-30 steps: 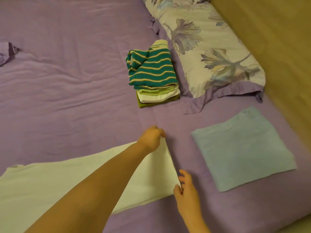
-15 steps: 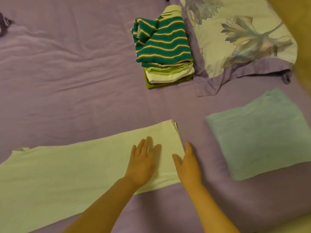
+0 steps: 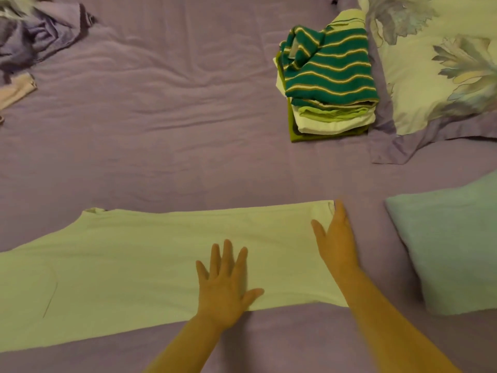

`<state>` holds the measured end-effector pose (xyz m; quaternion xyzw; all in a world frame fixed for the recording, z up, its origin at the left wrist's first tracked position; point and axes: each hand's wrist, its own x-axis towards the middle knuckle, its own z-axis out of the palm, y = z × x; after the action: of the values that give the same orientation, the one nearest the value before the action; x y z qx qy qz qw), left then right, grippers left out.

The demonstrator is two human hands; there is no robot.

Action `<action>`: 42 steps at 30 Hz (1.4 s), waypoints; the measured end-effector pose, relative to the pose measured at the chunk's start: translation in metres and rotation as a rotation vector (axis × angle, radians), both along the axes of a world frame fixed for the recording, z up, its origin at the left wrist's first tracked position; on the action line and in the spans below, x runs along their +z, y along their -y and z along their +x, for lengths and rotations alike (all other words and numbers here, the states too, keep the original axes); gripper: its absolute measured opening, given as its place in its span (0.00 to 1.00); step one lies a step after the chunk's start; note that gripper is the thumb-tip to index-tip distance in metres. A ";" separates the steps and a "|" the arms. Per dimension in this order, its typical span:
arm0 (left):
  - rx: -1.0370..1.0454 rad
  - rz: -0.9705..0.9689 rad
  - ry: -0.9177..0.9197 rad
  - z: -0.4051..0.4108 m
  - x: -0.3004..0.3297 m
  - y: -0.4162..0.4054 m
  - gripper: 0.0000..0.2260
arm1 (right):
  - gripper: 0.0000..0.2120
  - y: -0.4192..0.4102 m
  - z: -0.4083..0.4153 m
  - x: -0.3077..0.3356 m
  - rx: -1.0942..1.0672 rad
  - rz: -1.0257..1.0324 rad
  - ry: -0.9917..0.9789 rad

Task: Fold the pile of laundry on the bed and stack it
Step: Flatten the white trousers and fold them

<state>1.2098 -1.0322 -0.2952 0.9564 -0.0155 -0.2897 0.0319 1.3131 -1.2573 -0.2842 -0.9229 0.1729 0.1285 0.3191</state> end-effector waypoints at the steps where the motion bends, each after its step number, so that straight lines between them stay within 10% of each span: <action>1: -0.011 -0.005 0.012 0.000 -0.002 0.000 0.38 | 0.34 -0.003 0.012 0.000 -0.022 0.027 -0.004; 8: -0.056 -0.100 0.144 0.003 -0.016 -0.019 0.36 | 0.17 0.002 0.051 -0.010 0.080 -0.369 0.000; 14: -0.026 -0.004 0.183 0.022 -0.029 -0.082 0.35 | 0.19 -0.059 0.010 -0.008 0.493 -0.420 0.278; 17: -0.025 0.016 0.162 0.040 -0.039 -0.102 0.36 | 0.33 -0.080 -0.019 -0.025 0.797 -0.477 -0.008; 30: -0.173 -0.131 0.047 -0.004 -0.025 -0.108 0.32 | 0.38 -0.115 -0.082 -0.006 0.866 -0.507 -0.254; 36: 0.198 0.019 -0.045 -0.079 -0.016 -0.142 0.32 | 0.42 -0.093 -0.109 -0.001 0.586 -0.590 -0.400; 42: 0.355 0.046 -0.088 -0.096 -0.015 -0.171 0.44 | 0.31 -0.172 -0.130 -0.011 0.861 -0.461 -0.381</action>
<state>1.1139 -0.8611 -0.3107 0.9310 0.1614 -0.3215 0.0614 1.1828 -1.0857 -0.2951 -0.9168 -0.1433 0.3725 -0.0110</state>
